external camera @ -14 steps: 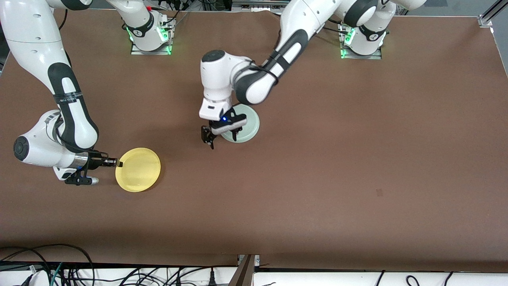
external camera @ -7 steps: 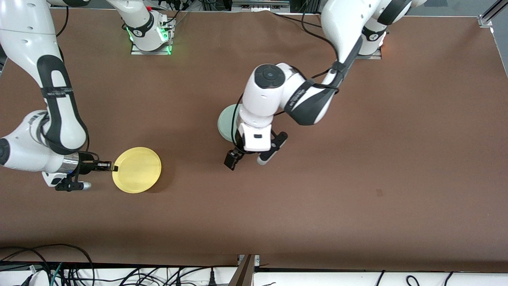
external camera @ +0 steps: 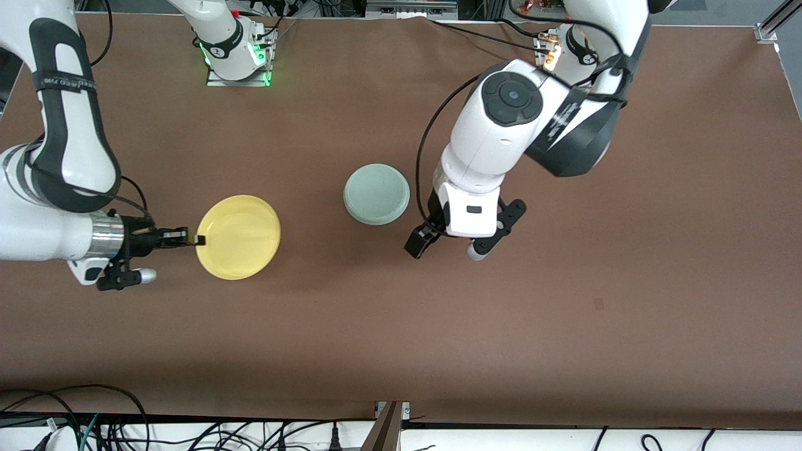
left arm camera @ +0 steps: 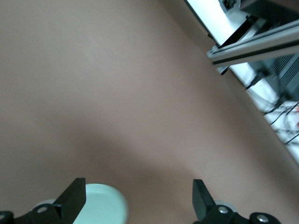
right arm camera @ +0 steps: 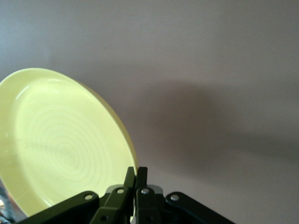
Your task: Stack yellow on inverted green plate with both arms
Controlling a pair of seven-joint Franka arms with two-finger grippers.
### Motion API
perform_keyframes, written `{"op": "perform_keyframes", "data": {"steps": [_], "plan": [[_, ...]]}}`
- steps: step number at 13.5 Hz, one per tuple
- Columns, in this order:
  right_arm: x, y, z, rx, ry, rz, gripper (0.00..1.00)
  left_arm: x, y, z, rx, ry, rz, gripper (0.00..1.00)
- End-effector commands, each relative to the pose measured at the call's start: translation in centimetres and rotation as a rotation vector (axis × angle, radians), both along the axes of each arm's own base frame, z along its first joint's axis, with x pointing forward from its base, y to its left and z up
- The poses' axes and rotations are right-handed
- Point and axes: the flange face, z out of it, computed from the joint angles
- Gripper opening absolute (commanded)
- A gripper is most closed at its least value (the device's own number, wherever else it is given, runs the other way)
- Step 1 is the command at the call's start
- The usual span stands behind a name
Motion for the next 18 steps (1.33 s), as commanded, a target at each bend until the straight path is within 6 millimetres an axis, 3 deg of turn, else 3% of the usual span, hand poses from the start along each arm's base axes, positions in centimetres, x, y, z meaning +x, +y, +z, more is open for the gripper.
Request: {"op": "perform_keyframes", "data": {"steps": [1,3,8,11,14,18], "plan": [[-2.8,5.9,0.0,-0.016,0.073,-0.056,0.0,-0.4,6.4,3.7,0.054,0.068,-0.222,1.0],[-5.1,9.4,-0.8,-0.037,0.052,-0.068,0.0,-0.8,11.0,6.3,0.091,0.089,-0.388,1.0],[-12.4,17.4,-5.1,-0.078,0.014,-0.16,0.0,-2.4,21.1,12.0,0.122,0.128,-0.584,1.0],[-17.8,23.5,-7.9,-0.08,-0.041,-0.237,0.0,-4.2,23.5,14.1,0.144,0.165,-0.653,1.0],[-22.2,25.0,-11.2,-0.088,-0.095,-0.244,0.0,-5.9,25.9,15.3,0.148,0.217,-0.671,1.0],[-25.7,25.5,-13.5,-0.097,-0.133,-0.24,0.0,-7.9,30.6,15.1,0.181,0.278,-0.736,1.0]]}}
